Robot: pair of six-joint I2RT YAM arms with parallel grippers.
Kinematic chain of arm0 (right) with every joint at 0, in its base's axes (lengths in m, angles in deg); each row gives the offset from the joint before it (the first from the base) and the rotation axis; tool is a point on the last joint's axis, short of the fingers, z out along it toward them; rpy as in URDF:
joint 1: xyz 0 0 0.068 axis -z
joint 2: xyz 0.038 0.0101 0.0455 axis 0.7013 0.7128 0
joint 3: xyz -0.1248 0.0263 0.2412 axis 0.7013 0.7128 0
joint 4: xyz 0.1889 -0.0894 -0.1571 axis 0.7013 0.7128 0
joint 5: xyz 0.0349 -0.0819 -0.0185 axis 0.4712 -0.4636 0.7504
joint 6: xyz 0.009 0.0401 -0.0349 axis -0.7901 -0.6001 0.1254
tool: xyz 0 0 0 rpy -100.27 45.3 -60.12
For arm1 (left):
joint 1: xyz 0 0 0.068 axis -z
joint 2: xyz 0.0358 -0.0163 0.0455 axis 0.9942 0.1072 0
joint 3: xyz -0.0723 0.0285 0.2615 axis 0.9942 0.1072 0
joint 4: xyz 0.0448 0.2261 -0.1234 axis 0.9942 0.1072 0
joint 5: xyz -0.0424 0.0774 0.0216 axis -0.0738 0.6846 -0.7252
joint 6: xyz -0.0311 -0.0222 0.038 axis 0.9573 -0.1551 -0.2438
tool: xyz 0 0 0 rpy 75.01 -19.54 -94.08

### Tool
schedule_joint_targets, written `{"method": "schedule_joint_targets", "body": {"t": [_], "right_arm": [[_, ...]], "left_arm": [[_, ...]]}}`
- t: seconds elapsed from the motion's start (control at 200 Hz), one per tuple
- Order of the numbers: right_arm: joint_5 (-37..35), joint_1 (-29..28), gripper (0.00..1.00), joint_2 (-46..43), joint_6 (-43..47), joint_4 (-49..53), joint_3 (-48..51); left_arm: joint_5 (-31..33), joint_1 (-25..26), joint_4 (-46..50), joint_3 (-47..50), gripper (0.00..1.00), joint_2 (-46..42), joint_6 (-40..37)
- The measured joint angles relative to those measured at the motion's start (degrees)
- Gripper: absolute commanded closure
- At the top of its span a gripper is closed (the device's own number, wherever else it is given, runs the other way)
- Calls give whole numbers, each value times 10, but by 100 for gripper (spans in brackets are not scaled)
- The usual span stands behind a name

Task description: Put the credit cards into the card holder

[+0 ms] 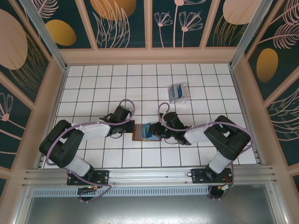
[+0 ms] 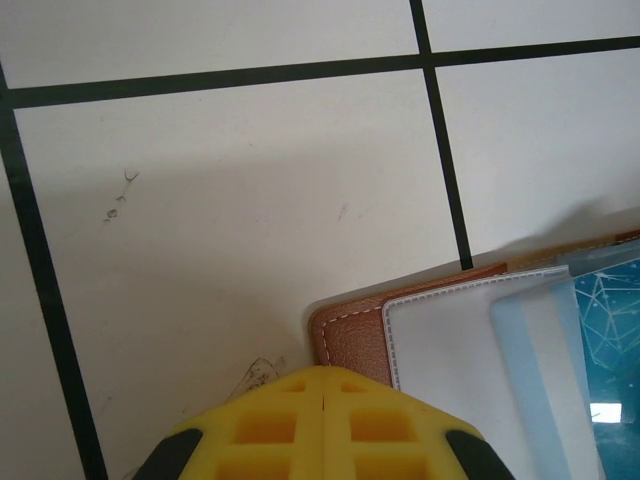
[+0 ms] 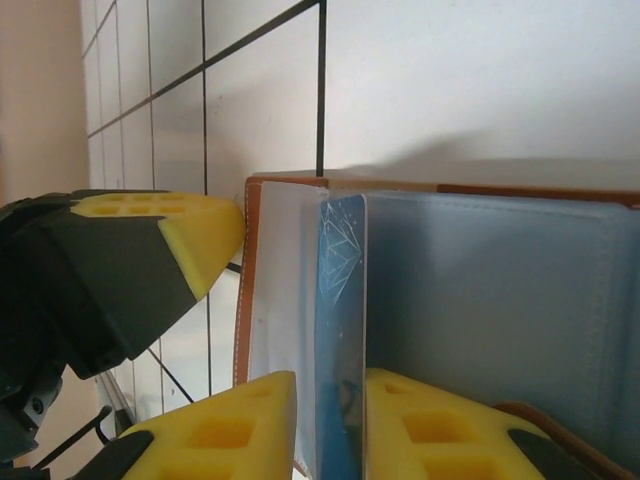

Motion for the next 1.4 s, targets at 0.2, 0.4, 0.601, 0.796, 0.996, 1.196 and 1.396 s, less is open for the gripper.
{"method": "schedule_joint_targets", "body": {"t": [0.2, 0.4, 0.601, 0.796, 0.996, 1.196, 1.396], "right_arm": [[-13, -5, 68, -7, 31, 75, -29], [-37, -23, 70, -8, 64, 141, -61], [-52, -42, 76, -5, 80, 182, -85], [-52, -55, 86, 22, 67, 180, -102], [-55, -56, 87, 30, 40, 178, -107], [-61, -58, 78, 30, 31, 178, -108], [-80, -61, 77, 18, 29, 205, -113]], "left_arm": [[0, 0, 0, 0, 100, 0, 0], [0, 0, 0, 0, 100, 0, 0], [-5, 0, -9, 4, 100, 0, 11], [-11, -3, -27, 13, 100, 0, 29], [-10, -4, -38, 19, 100, -1, 42], [-13, -5, -47, 22, 100, -1, 52], [-13, -5, -56, 23, 100, 2, 54]]}}
